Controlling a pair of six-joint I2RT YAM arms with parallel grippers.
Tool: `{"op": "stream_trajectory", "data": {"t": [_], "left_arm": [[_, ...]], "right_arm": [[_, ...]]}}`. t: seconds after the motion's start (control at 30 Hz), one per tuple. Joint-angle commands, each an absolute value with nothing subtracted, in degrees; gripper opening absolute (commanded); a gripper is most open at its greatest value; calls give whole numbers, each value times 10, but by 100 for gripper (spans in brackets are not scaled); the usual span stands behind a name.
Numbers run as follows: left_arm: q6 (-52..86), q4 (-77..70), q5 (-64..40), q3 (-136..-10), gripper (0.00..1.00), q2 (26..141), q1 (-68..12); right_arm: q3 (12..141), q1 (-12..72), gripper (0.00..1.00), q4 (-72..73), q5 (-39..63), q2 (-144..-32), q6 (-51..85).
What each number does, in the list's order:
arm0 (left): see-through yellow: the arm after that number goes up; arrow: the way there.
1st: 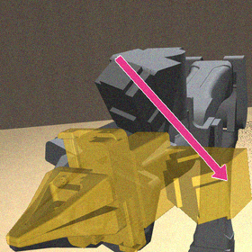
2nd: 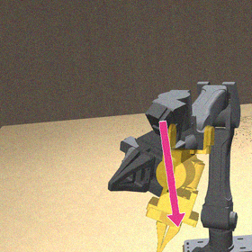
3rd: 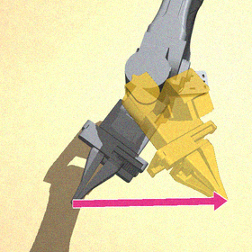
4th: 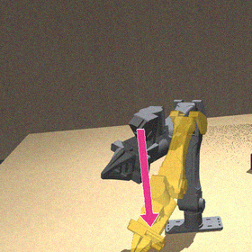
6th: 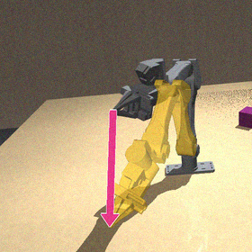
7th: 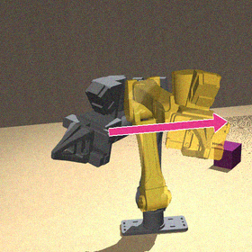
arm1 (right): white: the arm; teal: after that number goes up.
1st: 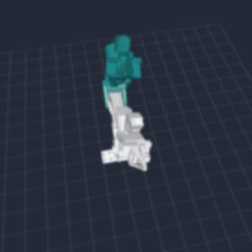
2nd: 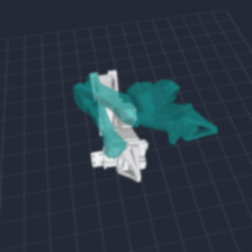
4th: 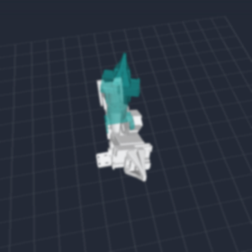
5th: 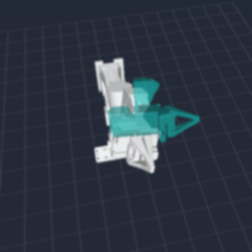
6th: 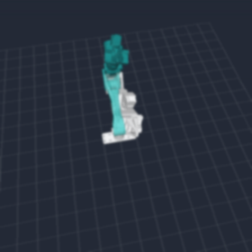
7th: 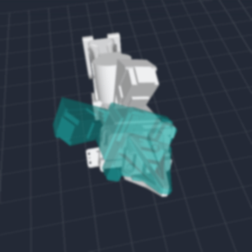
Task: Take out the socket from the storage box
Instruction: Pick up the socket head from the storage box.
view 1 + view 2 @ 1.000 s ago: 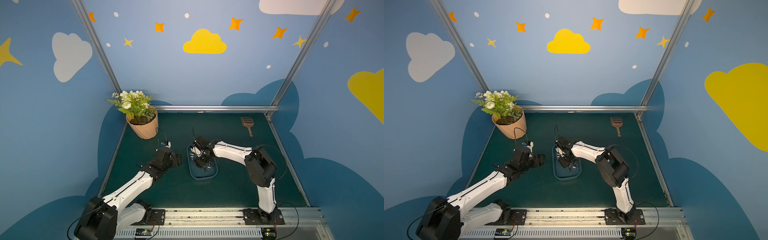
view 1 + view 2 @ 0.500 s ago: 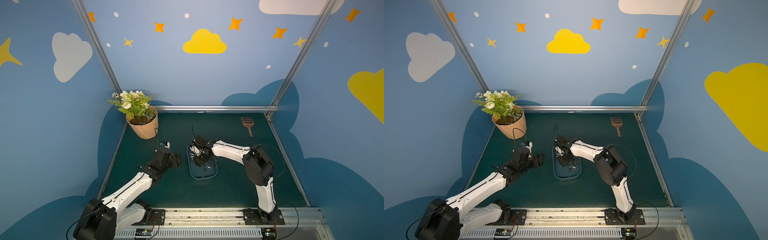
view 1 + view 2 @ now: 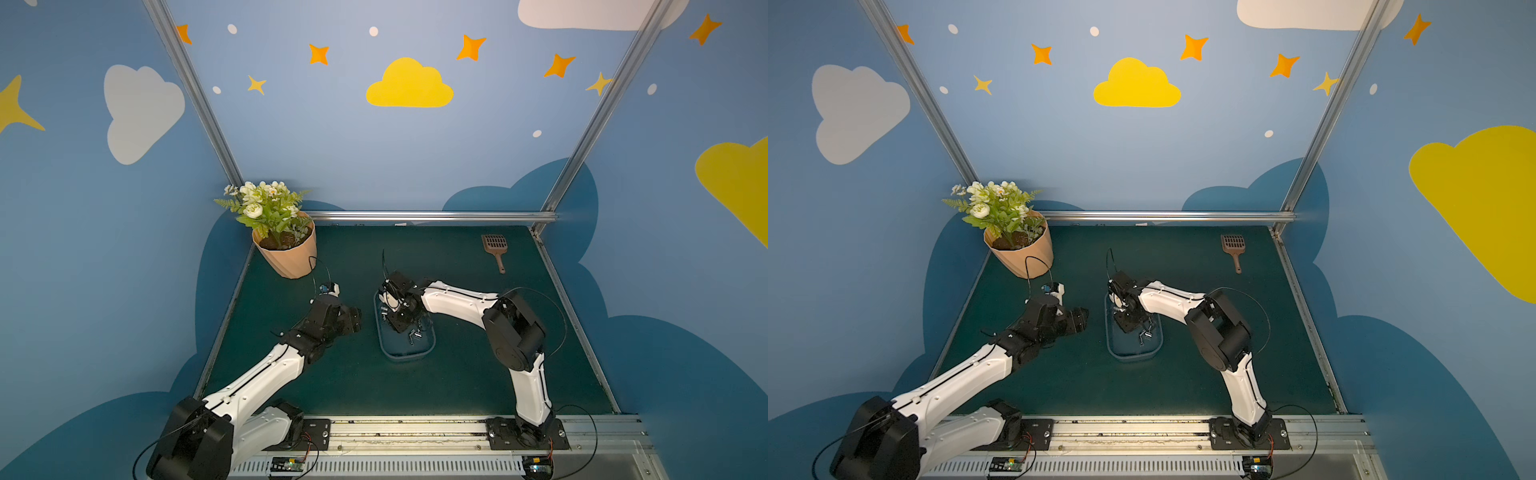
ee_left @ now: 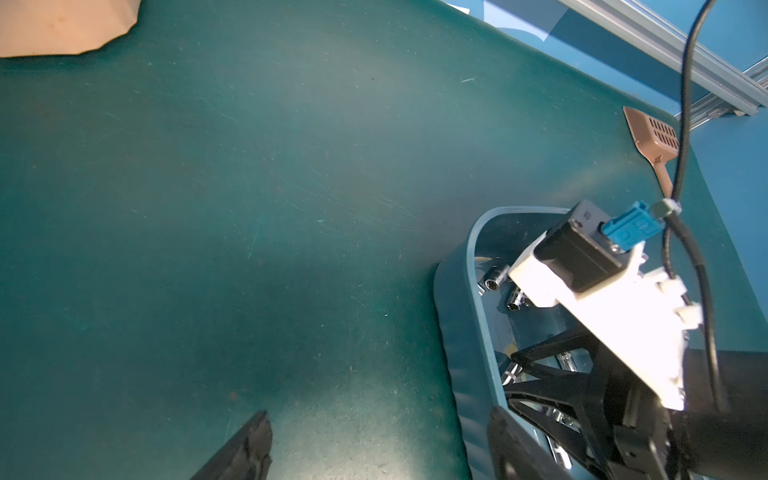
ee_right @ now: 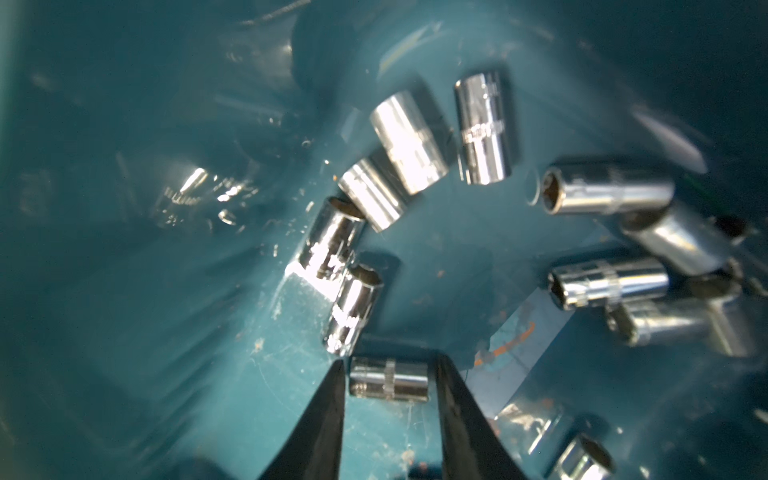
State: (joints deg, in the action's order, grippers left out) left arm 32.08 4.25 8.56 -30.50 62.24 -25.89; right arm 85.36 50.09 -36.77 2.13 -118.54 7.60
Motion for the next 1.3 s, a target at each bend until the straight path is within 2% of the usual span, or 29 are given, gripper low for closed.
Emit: {"op": "stream_trajectory", "data": {"t": [0.0,0.73,1.27], "left_arm": [[327,43,79,-296,82,615,-257],[311,40,49,-352,82,666,-256],[312,44,32,-368,82,672,-256]], "right_arm": [[862,505,34,-382,15,-1199,80],[891,487,27,-430,-22,-1146,50],[905,397,23,-461,-35,-1054,27]]}}
